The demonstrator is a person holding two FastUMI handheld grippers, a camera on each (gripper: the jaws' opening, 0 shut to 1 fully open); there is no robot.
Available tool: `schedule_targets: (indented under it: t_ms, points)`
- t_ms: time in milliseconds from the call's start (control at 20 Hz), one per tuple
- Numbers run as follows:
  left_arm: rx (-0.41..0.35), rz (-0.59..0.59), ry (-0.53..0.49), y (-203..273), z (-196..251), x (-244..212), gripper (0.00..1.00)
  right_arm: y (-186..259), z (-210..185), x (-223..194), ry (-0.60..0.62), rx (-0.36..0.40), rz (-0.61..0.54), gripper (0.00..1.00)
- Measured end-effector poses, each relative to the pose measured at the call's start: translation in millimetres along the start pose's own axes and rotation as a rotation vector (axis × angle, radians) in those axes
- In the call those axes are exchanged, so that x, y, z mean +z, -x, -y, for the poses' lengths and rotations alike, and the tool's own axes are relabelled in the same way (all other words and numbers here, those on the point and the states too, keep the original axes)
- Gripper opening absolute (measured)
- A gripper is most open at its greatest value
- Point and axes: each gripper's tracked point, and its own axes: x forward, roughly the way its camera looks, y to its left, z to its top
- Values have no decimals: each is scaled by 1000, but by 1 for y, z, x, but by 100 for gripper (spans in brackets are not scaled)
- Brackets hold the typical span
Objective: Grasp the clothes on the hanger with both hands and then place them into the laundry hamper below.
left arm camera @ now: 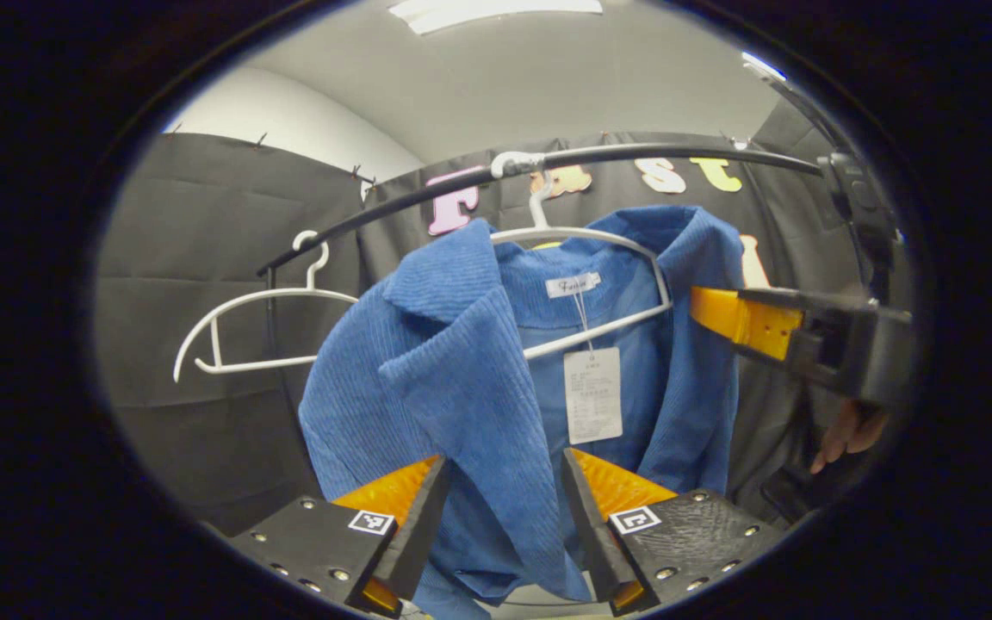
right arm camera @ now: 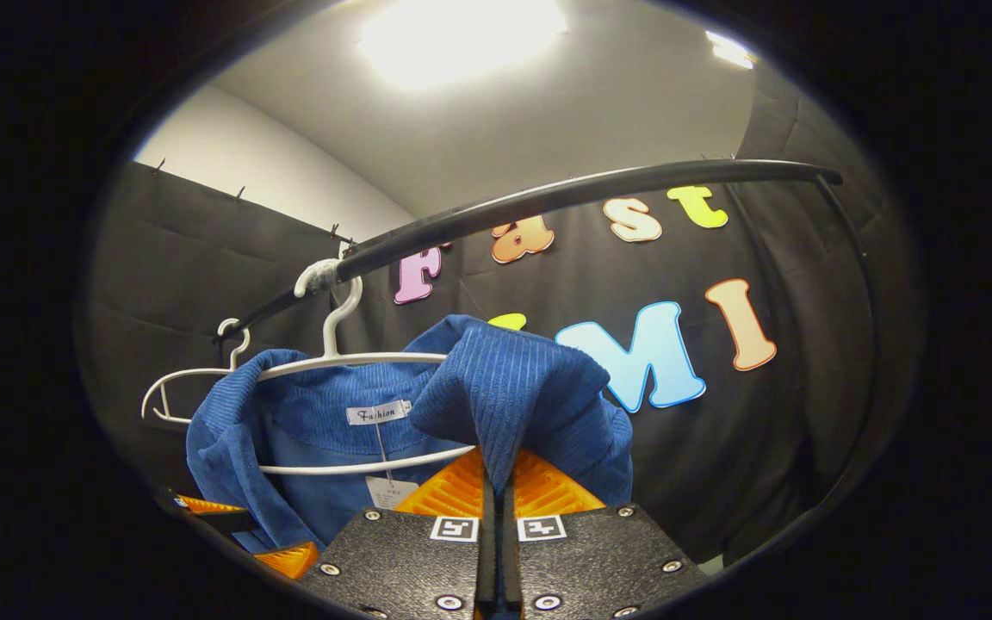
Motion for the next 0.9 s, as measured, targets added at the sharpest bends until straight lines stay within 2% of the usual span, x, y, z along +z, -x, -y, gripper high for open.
schedule_targets:
  t_ms: [50,200,300,450,500,600,650,700,750,800,900]
  points:
    - [12,-10,-1,-5,-2,-4,80,0,0,0,1,1,-2,2]
    - [65,3,6,-6,-18,-1,33,0,1,-2,19,4,-6,2]
    - [44,67,0,5,-22,20,1,-2,6,1,36,2,7,2]
    - [69,180,-60,25,-42,69,5,-12,10,8,58,-7,32,2]
    - [73,194,-63,30,-48,82,1,-17,12,12,70,-8,38,2]
    - [82,201,-38,39,-66,99,5,-25,13,26,98,-7,65,2]
    - [93,207,-25,45,-77,108,0,-27,14,32,109,-8,81,2]
    - [107,216,-17,51,-93,118,5,-29,16,38,118,-12,96,2]
    - [127,232,-19,57,-109,129,1,-31,18,44,123,-20,111,2]
    - [146,257,-30,60,-125,141,5,-35,22,50,126,-28,124,2]
    - [195,318,-64,63,-153,169,2,-44,30,58,132,-47,143,2]
